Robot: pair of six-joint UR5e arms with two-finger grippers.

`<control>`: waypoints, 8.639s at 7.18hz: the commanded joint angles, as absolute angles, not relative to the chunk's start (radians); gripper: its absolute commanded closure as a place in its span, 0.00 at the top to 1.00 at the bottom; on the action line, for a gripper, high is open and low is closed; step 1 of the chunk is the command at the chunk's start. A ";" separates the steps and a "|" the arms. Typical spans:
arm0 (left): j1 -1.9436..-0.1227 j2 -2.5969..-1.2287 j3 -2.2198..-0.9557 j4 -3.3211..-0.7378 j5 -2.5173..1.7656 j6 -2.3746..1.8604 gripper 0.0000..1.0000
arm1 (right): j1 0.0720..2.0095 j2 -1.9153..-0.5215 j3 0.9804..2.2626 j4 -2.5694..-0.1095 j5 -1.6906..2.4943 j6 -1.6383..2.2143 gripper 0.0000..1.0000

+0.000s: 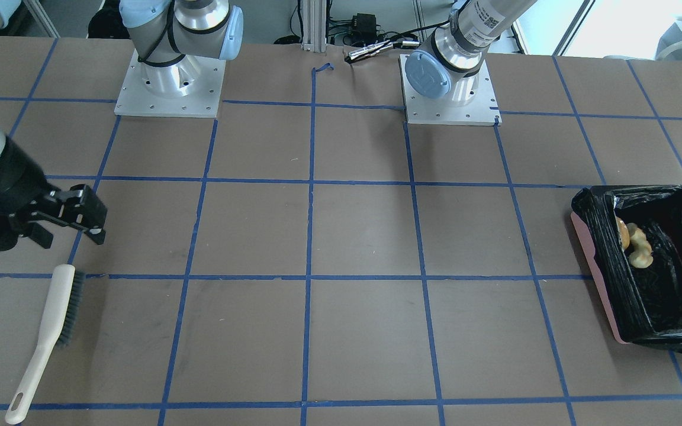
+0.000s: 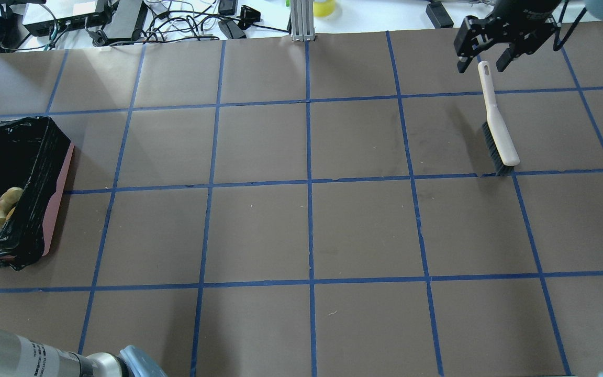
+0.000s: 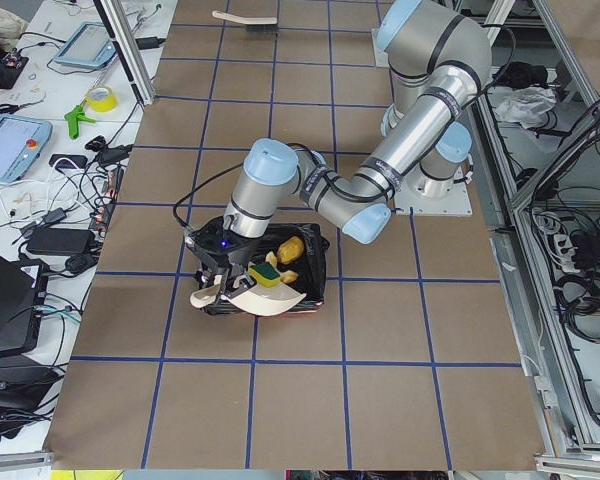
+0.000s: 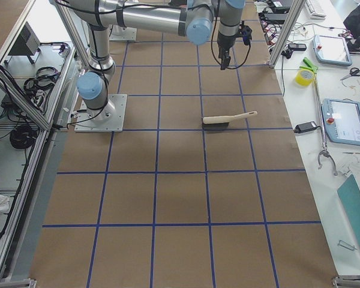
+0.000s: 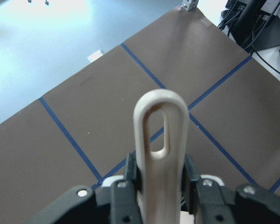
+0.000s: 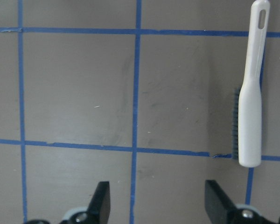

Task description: Sweep and dump trash into bin

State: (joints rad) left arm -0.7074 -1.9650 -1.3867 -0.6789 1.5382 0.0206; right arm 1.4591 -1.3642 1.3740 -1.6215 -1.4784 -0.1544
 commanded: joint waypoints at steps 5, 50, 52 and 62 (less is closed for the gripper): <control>-0.860 -1.908 -1.520 -0.263 1.540 0.369 0.00 | 1.529 -1.488 1.489 -1.568 -1.488 -0.043 0.77; -1.345 -2.095 -1.542 -0.956 1.598 -1.244 0.55 | 1.514 -1.485 1.494 -1.600 -1.539 -0.041 1.00; -1.345 -2.082 -1.549 -0.956 1.597 -1.241 0.59 | 1.514 -1.485 1.494 -1.594 -1.539 -0.040 1.00; -1.428 -1.812 -1.591 -1.124 1.509 -0.136 1.00 | 1.513 -1.486 1.506 -1.598 -1.539 -0.040 1.00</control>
